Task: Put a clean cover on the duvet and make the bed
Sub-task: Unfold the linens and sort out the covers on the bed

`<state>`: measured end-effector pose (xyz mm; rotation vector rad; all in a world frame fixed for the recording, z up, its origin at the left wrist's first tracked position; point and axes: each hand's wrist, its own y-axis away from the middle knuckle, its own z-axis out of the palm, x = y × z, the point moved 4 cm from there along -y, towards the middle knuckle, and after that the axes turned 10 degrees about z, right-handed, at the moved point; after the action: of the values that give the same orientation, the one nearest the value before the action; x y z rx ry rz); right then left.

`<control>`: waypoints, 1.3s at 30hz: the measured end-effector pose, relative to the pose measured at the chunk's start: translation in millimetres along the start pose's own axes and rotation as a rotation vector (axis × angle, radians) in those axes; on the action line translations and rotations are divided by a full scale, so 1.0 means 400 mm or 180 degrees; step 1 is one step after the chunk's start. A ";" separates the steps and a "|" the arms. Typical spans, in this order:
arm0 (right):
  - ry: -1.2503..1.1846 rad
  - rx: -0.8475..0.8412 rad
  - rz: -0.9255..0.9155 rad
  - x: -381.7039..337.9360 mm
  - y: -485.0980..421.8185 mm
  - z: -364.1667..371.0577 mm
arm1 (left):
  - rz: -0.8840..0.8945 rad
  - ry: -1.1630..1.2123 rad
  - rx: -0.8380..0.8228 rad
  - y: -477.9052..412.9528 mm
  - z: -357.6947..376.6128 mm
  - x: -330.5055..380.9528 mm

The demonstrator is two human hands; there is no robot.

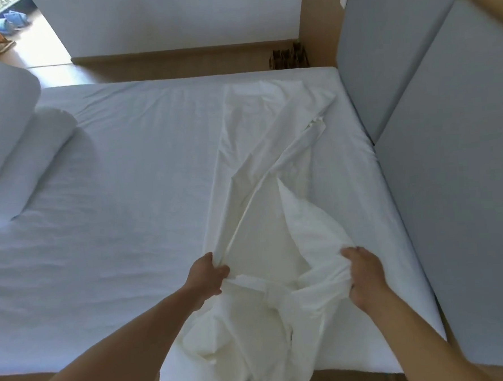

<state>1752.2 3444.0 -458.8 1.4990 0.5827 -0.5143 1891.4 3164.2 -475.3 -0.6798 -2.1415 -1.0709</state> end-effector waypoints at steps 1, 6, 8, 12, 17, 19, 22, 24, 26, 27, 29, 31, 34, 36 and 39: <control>-0.0095 -0.0014 -0.0085 -0.053 0.012 -0.016 | 0.0002 0.0060 -0.0013 0.004 -0.001 0.013; -0.0382 -0.0674 -0.0695 -0.299 0.140 0.017 | 0.0291 0.0198 -0.0333 0.043 0.048 0.138; -0.0646 -0.0784 -0.0876 -0.390 0.198 0.015 | 0.0410 0.0419 -0.0490 0.058 0.077 0.201; -0.0831 -0.0821 -0.1051 -0.541 0.307 -0.026 | 0.0800 0.1046 -0.0788 0.078 0.157 0.364; -0.0815 -0.0726 -0.1652 -0.697 0.477 -0.116 | 0.1357 0.1419 -0.1135 0.113 0.302 0.591; -0.0657 -0.0762 -0.2001 -0.728 0.530 -0.132 | 0.1420 0.1171 -0.1371 0.120 0.344 0.621; 0.0214 -0.1230 -0.2141 -0.699 0.540 -0.091 | 0.0957 0.0704 -0.1890 0.120 0.353 0.575; 0.1119 -0.1290 -0.2003 -0.620 0.492 -0.033 | 0.0501 0.0882 -0.1625 0.104 0.280 0.518; 0.2159 -0.1375 -0.1871 -0.503 0.434 0.039 | 0.0074 0.1501 -0.1081 0.063 0.168 0.464; 0.2545 -0.1515 -0.1765 -0.431 0.410 0.078 | -0.0099 0.1859 -0.1039 0.043 0.114 0.444; 0.3000 -0.1815 -0.1510 -0.283 0.375 0.148 | -0.0204 0.1974 -0.1344 0.028 0.041 0.421; 0.3263 -0.2102 -0.1223 -0.149 0.364 0.208 | -0.0252 0.1382 -0.1722 0.028 0.028 0.386; 0.3718 -0.2414 -0.1045 -0.012 0.378 0.265 | -0.0348 0.0330 -0.1518 0.034 0.032 0.314; 0.4022 -0.2461 -0.1039 0.033 0.378 0.274 | -0.0310 0.0381 -0.1079 0.015 0.009 0.285; 0.3705 -0.2457 -0.0640 0.043 0.343 0.263 | -0.0106 0.1141 -0.0265 -0.033 -0.091 0.283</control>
<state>1858.1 3341.9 -366.5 0.8583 1.6203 0.4943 1819.0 3145.3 -382.1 -0.4503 -1.8143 -1.2051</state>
